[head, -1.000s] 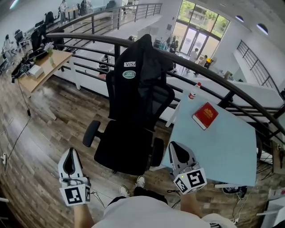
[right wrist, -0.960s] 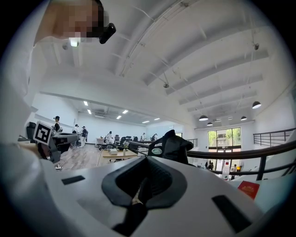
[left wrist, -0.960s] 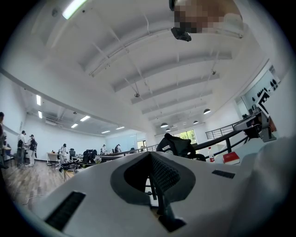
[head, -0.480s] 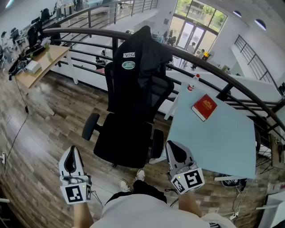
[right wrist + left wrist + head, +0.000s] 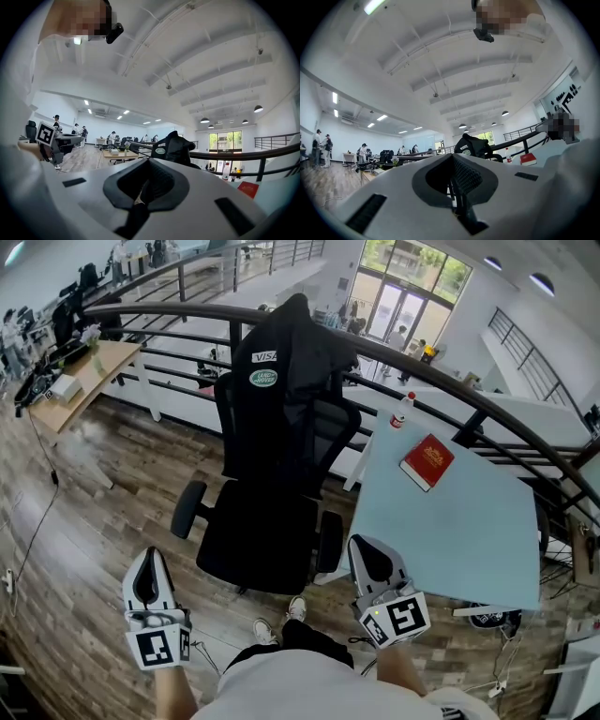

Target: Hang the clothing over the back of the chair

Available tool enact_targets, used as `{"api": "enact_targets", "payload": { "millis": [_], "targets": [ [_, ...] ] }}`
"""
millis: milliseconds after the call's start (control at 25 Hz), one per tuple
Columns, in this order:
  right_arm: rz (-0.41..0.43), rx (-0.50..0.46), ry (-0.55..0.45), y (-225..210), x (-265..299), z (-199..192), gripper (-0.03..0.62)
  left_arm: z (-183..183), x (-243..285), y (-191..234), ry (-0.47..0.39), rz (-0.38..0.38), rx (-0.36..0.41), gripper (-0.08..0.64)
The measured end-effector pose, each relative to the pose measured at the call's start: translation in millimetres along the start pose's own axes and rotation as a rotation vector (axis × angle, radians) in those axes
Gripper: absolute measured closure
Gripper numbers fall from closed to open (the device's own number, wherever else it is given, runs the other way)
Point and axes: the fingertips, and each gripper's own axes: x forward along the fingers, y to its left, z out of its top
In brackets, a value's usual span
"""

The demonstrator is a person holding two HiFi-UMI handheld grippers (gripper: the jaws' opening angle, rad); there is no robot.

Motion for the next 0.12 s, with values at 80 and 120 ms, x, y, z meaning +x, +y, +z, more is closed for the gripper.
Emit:
{"api": "enact_targets", "payload": {
  "millis": [80,120],
  "targets": [
    [-0.001,-0.002,-0.001,-2.9,1.8,0.9,0.574,-0.2,3.3,0.3,0.002,0.000,-0.001,0.538],
    [-0.002,-0.003,-0.002,-4.4,2.8,1.5,0.574,-0.2,5.1,0.6,0.004,0.000,-0.001,0.538]
  ]
}}
